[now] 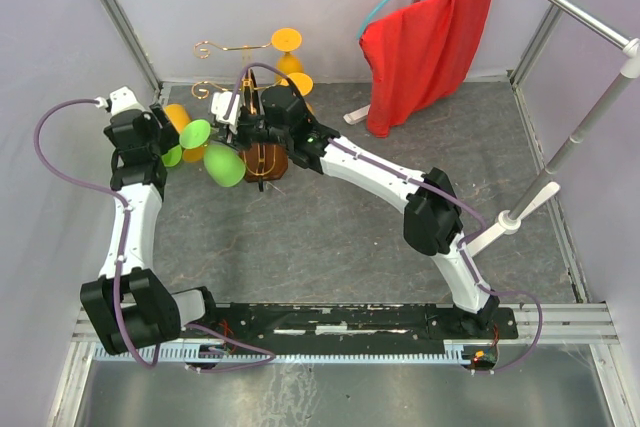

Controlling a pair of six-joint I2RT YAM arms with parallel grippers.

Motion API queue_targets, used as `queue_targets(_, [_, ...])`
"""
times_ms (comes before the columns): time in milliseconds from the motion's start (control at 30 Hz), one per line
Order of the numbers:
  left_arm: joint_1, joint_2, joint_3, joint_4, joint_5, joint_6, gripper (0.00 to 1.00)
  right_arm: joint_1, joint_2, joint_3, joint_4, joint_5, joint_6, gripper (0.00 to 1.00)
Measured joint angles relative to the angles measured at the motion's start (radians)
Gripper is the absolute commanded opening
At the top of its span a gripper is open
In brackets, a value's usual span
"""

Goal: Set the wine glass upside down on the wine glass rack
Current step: Adjust the wine rack at the center of the board.

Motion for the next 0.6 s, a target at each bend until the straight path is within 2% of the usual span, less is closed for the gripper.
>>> queue_targets(233, [0.000, -0.007, -0.019, 0.000, -0.002, 0.000, 0.83, 0.006, -0.007, -0.028, 0.002, 0.001, -0.005, 0.37])
queue_targets(600, [-0.010, -0.034, -0.023, 0.000, 0.023, -0.008, 0.83, 0.046, -0.107, -0.235, 0.009, 0.029, -0.039, 0.37])
